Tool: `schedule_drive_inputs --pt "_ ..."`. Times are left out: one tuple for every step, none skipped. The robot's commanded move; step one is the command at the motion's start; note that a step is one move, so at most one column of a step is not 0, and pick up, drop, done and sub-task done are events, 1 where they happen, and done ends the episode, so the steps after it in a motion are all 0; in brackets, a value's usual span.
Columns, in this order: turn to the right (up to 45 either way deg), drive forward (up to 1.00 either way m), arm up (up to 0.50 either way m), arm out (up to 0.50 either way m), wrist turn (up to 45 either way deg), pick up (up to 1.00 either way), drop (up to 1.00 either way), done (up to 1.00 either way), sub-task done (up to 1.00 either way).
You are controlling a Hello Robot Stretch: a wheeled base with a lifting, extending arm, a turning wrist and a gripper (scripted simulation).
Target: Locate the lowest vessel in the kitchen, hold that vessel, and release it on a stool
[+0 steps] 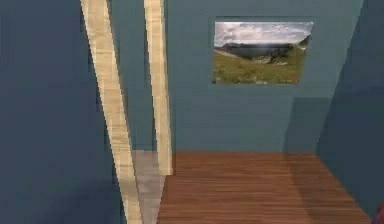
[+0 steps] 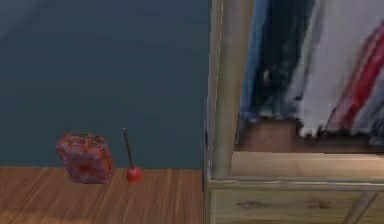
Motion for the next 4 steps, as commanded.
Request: schedule_drive_inputs --pt "0.0 0.8 0.0 0.0 0.0 0.0 0.0 0.0 0.0" --pt "-42.0 0.0 0.0 0.0 0.0 0.0 0.0 0.0 0.0" --pt "0.0 0.2 0.0 0.0 0.0 0.0 0.0 0.0 0.0" --pt "-39.0 0.0 0.0 0.0 0.0 0.0 0.0 0.0 0.0"
